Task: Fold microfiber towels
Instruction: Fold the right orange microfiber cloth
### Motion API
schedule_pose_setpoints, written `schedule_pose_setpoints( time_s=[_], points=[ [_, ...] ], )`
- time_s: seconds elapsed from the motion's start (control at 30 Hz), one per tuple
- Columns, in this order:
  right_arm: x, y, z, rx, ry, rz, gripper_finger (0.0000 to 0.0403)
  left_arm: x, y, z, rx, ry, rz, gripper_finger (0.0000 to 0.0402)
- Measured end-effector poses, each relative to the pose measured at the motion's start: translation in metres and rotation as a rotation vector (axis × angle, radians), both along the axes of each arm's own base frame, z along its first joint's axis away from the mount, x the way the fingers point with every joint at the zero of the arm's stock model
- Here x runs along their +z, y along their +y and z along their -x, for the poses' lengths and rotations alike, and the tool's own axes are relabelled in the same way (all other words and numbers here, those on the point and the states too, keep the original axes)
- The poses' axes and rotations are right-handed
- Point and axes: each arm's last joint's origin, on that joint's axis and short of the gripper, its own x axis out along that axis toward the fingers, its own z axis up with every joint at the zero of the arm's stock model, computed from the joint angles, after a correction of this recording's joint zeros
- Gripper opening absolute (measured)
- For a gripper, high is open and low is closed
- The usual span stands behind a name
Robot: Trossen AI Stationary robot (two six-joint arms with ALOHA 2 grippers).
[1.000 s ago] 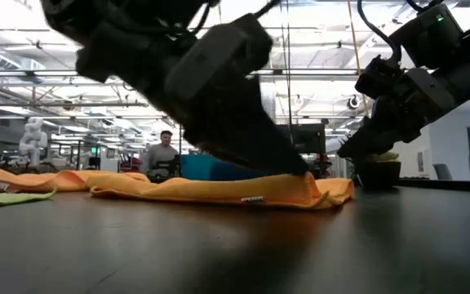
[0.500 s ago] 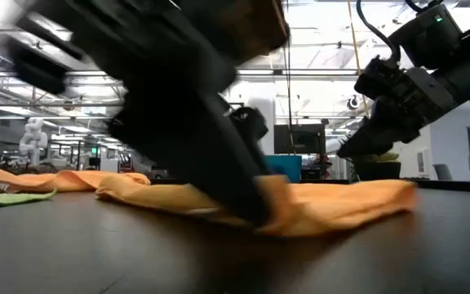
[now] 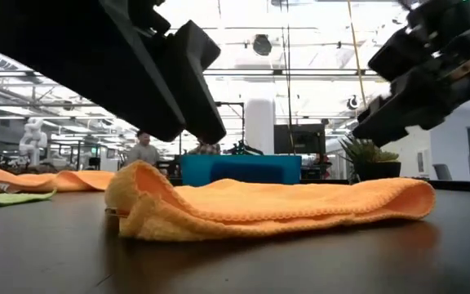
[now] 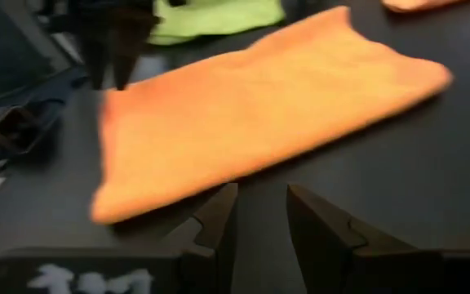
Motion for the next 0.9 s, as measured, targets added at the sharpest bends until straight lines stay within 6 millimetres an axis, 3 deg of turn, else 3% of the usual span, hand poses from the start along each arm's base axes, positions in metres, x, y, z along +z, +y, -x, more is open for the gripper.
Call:
schedule_pose_setpoints(
  time_s=[0.23,0.43,0.53,0.73,0.9],
  points=[
    [0.001,0.019,0.005,0.039,-0.021,0.031,0.0100,-0.008,-0.017,0.011,0.013,0.041,0.032,0.0195],
    [0.002,0.021,0.005,0.033,-0.033,0.037,0.0100,-0.005,-0.036,0.023,0.036,-0.025,-0.022,0.0195],
    [0.003,0.022,0.005,0.037,-0.043,0.041,0.0100,-0.015,-0.042,0.023,0.059,-0.052,-0.058,0.0195],
    [0.013,0.035,-0.009,0.098,-0.037,0.094,0.0100,-0.033,-0.042,0.020,0.110,-0.054,-0.097,0.0195],
    [0.015,0.050,-0.028,0.128,-0.021,0.157,0.0100,-0.029,-0.034,0.013,0.207,-0.069,-0.047,0.0195]
  ],
)
